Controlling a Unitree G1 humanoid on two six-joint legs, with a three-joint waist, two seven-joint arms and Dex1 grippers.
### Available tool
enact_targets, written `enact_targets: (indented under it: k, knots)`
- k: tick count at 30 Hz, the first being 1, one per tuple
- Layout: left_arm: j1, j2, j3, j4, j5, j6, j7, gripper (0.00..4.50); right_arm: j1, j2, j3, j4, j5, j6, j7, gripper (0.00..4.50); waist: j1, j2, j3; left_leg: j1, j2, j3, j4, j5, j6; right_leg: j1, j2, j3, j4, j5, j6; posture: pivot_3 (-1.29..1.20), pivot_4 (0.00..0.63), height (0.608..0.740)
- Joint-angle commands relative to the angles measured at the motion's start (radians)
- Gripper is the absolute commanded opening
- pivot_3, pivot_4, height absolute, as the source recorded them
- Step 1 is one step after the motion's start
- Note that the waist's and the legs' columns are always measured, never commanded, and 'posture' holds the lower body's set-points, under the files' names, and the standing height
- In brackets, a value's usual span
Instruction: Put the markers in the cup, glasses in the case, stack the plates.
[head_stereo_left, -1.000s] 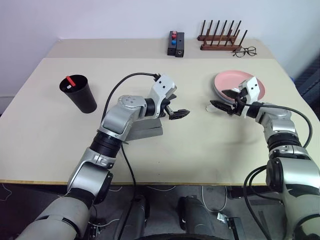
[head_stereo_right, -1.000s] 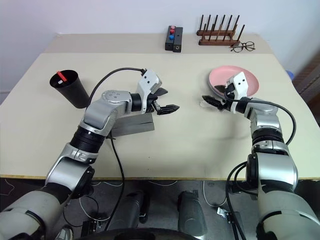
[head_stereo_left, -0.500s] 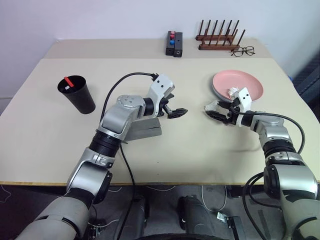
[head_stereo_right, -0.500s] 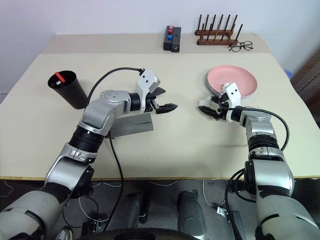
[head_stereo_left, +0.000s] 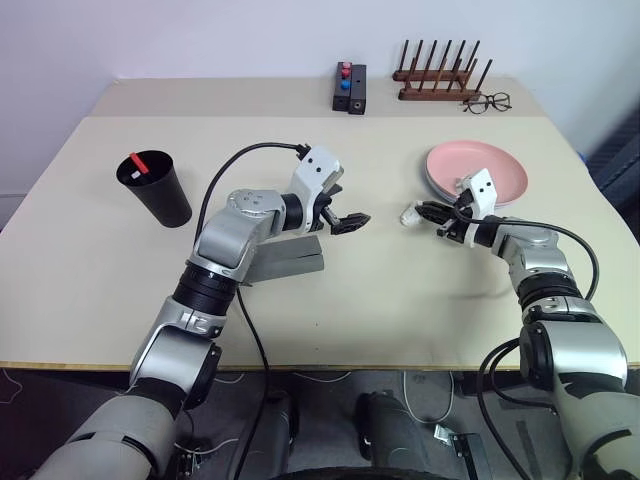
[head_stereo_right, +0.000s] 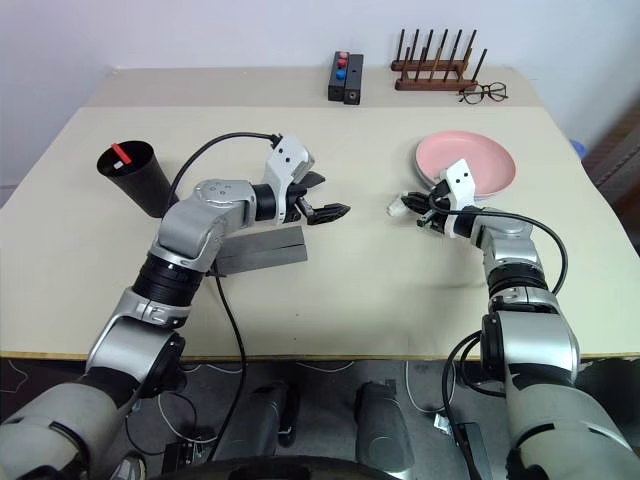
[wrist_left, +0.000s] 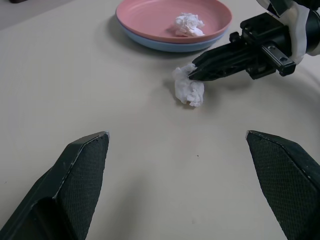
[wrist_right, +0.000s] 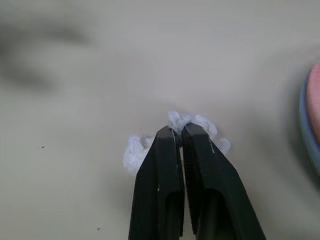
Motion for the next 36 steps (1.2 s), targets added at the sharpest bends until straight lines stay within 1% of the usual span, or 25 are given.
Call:
enact_targets:
  k: [1, 9, 14, 15, 17, 19, 23, 26, 27, 29, 31, 35, 36]
  knots:
    - [-0.005, -0.006, 0.016, -0.024, -0.008, -0.011, 0.003, 4.50, -0.057, -0.028, -0.042, -0.035, 0.034, -0.028, -0.012, 0.14, 0.000, 0.000, 0.000, 0.000, 0.000, 0.000, 0.000, 0.000, 0.000, 0.000, 0.000, 0.000, 0.000, 0.000, 0.000, 0.00, 0.150, 0.740]
    - [-0.006, -0.016, 0.019, -0.014, -0.006, -0.021, 0.005, 4.50, -0.148, -0.056, -0.102, -0.009, 0.068, -0.052, -0.086, 0.14, 0.000, 0.000, 0.000, 0.000, 0.000, 0.000, 0.000, 0.000, 0.000, 0.000, 0.000, 0.000, 0.000, 0.000, 0.000, 0.00, 0.150, 0.740]
    - [-0.004, -0.016, 0.022, -0.017, -0.006, -0.020, 0.009, 4.50, -0.217, -0.078, -0.117, 0.062, 0.033, -0.112, -0.262, 0.14, 0.000, 0.000, 0.000, 0.000, 0.000, 0.000, 0.000, 0.000, 0.000, 0.000, 0.000, 0.000, 0.000, 0.000, 0.000, 0.00, 0.150, 0.740]
    - [-0.004, -0.016, 0.023, -0.017, -0.006, -0.020, 0.010, 4.50, -0.224, -0.081, -0.116, 0.074, 0.031, -0.117, -0.283, 0.14, 0.001, 0.000, 0.000, 0.000, 0.000, 0.000, -0.001, 0.000, 0.000, 0.000, 0.000, 0.000, 0.000, 0.000, 0.000, 0.00, 0.150, 0.740]
    - [-0.001, -0.013, 0.025, -0.023, -0.007, -0.017, 0.013, 4.50, -0.238, -0.094, -0.108, 0.109, 0.005, -0.138, -0.378, 0.14, 0.002, 0.000, 0.000, 0.000, 0.000, 0.000, 0.000, 0.000, 0.000, 0.000, 0.000, 0.000, 0.000, 0.000, 0.000, 0.00, 0.150, 0.740]
    - [0.004, -0.009, 0.026, -0.032, -0.008, -0.013, 0.014, 4.50, -0.249, -0.101, -0.110, 0.136, -0.008, -0.147, -0.443, 0.14, 0.002, 0.000, 0.000, 0.000, 0.000, 0.000, 0.000, 0.000, 0.000, 0.000, 0.000, 0.000, 0.000, 0.000, 0.000, 0.00, 0.150, 0.740]
    - [0.010, 0.000, 0.030, -0.046, -0.009, -0.003, 0.019, 4.50, -0.254, -0.110, -0.109, 0.168, -0.028, -0.154, -0.518, 0.14, -0.001, 0.000, 0.000, 0.000, 0.000, 0.001, -0.001, 0.000, 0.000, 0.000, 0.000, 0.000, 0.000, 0.000, 0.000, 0.00, 0.150, 0.740]
    - [0.013, 0.005, 0.032, -0.054, -0.009, 0.003, 0.023, 4.50, -0.253, -0.114, -0.105, 0.183, -0.044, -0.150, -0.548, 0.14, -0.002, 0.000, 0.000, 0.000, 0.000, 0.001, -0.001, 0.000, 0.000, 0.000, 0.000, 0.000, 0.000, 0.000, 0.000, 0.00, 0.150, 0.740]
    - [0.015, 0.006, 0.032, -0.057, -0.009, 0.006, 0.025, 4.50, -0.251, -0.116, -0.104, 0.188, -0.049, -0.142, -0.557, 0.37, -0.002, 0.000, 0.000, 0.000, 0.000, 0.001, -0.001, 0.000, 0.000, 0.000, 0.000, 0.000, 0.000, 0.000, 0.000, 0.00, 0.150, 0.740]
    - [0.018, 0.007, 0.032, -0.064, -0.010, 0.010, 0.029, 4.50, -0.246, -0.118, -0.109, 0.196, -0.049, -0.125, -0.561, 0.97, -0.002, 0.000, 0.000, 0.000, 0.000, 0.001, -0.001, 0.000, 0.000, 0.000, 0.000, 0.000, 0.000, 0.000, 0.000, 0.00, 0.150, 0.740]
    - [0.022, 0.009, 0.032, -0.071, -0.011, 0.015, 0.031, 4.50, -0.241, -0.118, -0.108, 0.198, -0.053, -0.123, -0.562, 1.91, -0.002, 0.000, 0.000, 0.000, 0.000, 0.001, -0.001, 0.000, 0.000, 0.000, 0.000, 0.000, 0.000, 0.000, 0.000, 0.00, 0.150, 0.740]
    - [0.028, 0.008, 0.032, -0.082, -0.012, 0.024, 0.037, 4.50, -0.230, -0.118, -0.113, 0.196, -0.049, -0.133, -0.573, 3.97, -0.002, 0.000, 0.000, 0.000, 0.000, 0.001, -0.001, 0.000, 0.000, 0.000, 0.000, 0.000, 0.000, 0.000, 0.000, 0.00, 0.150, 0.740]
    - [0.029, 0.007, 0.032, -0.082, -0.012, 0.024, 0.038, 4.50, -0.229, -0.120, -0.115, 0.194, -0.049, -0.137, -0.574, 3.97, -0.002, 0.000, 0.000, 0.000, 0.000, 0.001, -0.001, 0.000, 0.000, 0.000, 0.000, 0.000, 0.000, 0.000, 0.000, 0.00, 0.150, 0.740]
